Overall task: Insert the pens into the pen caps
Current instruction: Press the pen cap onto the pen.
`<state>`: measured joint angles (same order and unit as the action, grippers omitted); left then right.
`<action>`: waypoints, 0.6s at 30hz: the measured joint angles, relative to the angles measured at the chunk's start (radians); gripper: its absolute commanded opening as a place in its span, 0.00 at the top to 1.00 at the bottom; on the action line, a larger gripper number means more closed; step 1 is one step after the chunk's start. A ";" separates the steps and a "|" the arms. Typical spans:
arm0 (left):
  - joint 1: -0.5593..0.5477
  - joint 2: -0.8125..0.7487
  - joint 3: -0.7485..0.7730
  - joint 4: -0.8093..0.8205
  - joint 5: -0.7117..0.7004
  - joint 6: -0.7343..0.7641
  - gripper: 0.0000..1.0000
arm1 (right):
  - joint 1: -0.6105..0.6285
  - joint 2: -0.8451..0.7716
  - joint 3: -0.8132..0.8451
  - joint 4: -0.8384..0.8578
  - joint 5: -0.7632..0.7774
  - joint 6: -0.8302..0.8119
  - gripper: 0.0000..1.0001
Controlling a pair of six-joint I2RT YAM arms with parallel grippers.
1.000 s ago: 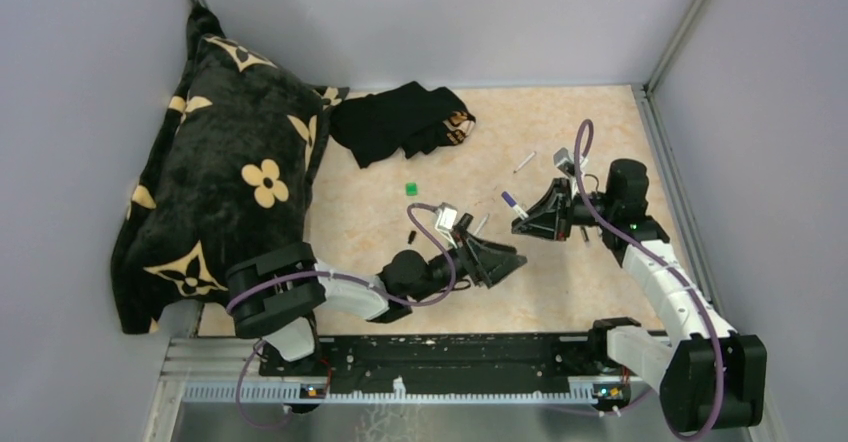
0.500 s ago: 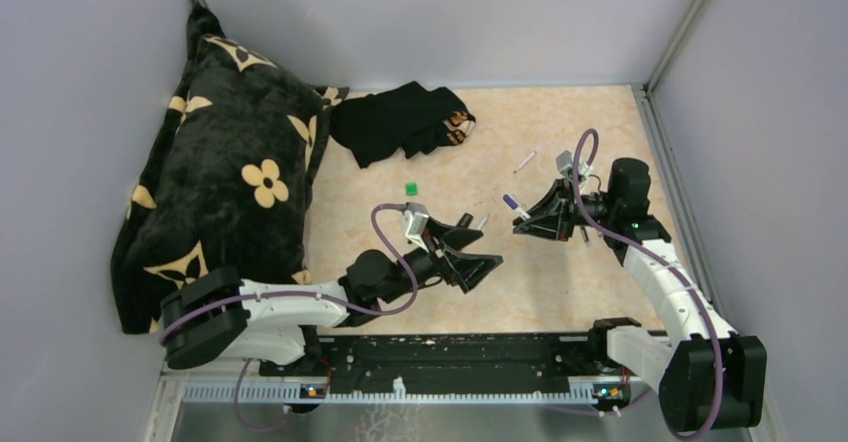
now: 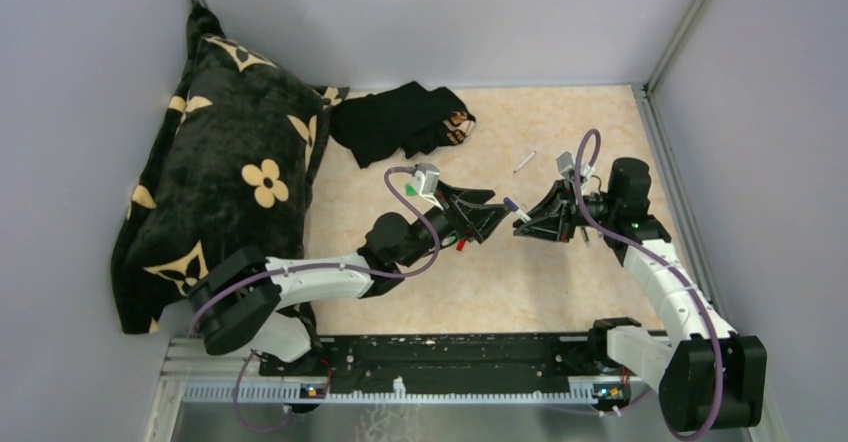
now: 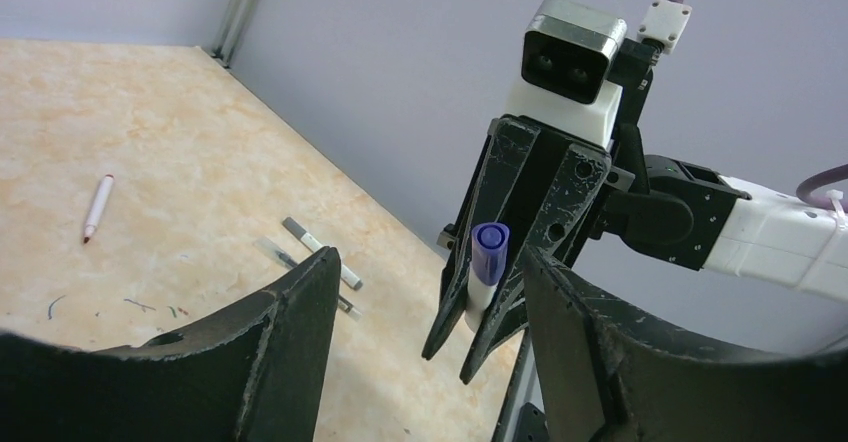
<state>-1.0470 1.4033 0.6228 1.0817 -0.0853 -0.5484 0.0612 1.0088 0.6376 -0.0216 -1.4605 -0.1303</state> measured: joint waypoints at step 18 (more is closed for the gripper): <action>0.005 0.076 0.074 0.062 0.047 -0.042 0.50 | 0.002 0.000 0.000 0.038 0.000 0.028 1.00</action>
<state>-1.0424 1.4788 0.6971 1.1435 -0.0387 -0.5903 0.0635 1.0092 0.6373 0.0162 -1.4609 -0.1020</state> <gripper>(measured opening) 0.564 0.122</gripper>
